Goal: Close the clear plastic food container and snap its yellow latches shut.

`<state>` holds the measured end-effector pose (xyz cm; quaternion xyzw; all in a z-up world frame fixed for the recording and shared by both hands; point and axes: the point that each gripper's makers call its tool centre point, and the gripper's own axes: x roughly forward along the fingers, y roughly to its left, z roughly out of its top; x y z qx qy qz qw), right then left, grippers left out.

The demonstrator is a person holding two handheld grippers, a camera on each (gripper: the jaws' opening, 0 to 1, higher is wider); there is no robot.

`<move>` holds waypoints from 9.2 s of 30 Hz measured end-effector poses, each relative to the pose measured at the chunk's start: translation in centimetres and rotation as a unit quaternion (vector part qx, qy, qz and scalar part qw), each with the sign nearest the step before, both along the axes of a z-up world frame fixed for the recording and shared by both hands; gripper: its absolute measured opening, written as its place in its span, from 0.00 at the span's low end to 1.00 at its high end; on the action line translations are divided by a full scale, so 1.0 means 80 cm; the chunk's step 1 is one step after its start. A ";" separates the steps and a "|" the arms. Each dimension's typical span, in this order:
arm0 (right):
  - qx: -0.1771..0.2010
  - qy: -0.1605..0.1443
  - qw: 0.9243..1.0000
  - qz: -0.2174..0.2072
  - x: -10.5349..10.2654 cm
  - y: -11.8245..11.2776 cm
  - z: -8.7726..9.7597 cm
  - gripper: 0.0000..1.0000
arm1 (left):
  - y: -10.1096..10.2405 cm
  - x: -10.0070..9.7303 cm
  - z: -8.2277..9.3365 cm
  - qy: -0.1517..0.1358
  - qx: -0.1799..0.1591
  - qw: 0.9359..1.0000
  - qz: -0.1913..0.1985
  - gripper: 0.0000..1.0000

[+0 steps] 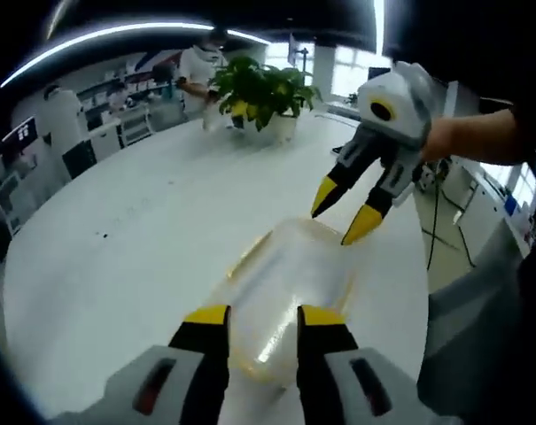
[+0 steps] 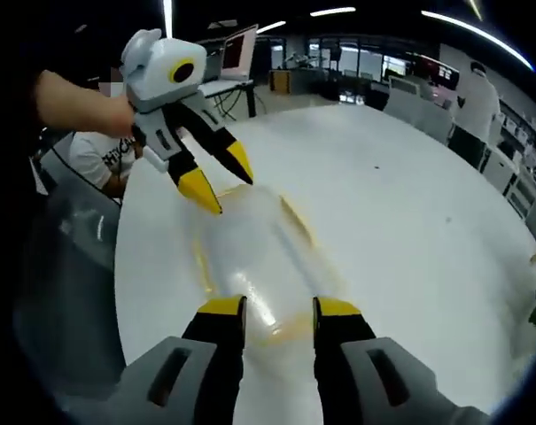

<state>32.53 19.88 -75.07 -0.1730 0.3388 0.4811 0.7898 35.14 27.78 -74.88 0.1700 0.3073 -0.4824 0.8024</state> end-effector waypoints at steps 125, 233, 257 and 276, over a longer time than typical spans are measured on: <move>-0.282 0.153 0.898 0.301 0.048 0.063 -0.043 0.33 | -0.055 -0.043 -0.036 -0.115 0.082 0.976 -0.166 0.44; -0.241 -0.027 0.929 0.278 0.025 0.120 -0.063 0.71 | 0.113 0.005 -0.069 -0.035 0.253 0.953 -0.166 0.74; -0.273 -0.033 0.930 0.246 0.110 0.152 -0.067 0.72 | 0.144 0.092 -0.067 -0.042 0.227 0.957 -0.177 0.75; -0.291 -0.041 0.927 0.234 0.165 0.148 -0.069 0.73 | 0.138 0.145 -0.066 -0.042 0.226 0.957 -0.175 0.75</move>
